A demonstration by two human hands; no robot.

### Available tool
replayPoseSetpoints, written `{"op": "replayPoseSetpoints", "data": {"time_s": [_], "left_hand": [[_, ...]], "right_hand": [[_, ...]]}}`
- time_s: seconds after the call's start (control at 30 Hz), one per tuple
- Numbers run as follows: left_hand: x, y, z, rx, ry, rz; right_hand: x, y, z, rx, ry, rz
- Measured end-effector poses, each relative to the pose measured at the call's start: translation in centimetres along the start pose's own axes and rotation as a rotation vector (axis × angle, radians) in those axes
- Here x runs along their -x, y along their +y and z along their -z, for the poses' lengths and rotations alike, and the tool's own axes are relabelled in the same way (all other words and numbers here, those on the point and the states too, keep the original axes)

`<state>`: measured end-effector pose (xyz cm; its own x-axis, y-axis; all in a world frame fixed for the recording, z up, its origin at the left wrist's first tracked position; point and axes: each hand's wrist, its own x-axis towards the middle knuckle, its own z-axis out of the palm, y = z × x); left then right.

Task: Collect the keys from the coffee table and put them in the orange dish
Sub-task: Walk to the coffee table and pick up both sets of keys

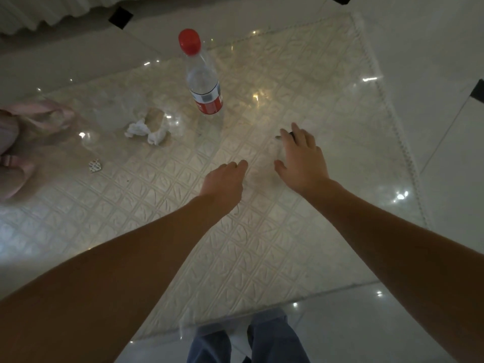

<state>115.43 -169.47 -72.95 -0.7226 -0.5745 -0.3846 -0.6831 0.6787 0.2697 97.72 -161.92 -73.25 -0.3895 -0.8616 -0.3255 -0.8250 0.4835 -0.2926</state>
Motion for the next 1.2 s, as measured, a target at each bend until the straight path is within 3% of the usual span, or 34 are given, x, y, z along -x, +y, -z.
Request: {"op": "replayPoseSetpoints", "data": {"time_s": [0.2, 0.43, 0.77, 1.2], "left_hand": [[-0.2, -0.5, -0.6, -0.009, -0.023, 0.0], [0.8, -1.3, -1.1, 0.005, -0.134, 0.016], [1.4, -1.0, -1.5, 0.176, -0.159, 0.089], [8.3, -2.7, -0.7, 0.128, -0.146, 0.041]], "right_hand": [[-2.1, 1.4, -0.9, 0.138, -0.107, 0.026], [-0.5, 1.6, -1.3, 0.167, -0.039, 0.028], [3.4, 1.4, -2.9, 0.105, -0.042, -0.01], [11.2, -4.7, -4.1, -0.14, -0.002, 0.056]]}}
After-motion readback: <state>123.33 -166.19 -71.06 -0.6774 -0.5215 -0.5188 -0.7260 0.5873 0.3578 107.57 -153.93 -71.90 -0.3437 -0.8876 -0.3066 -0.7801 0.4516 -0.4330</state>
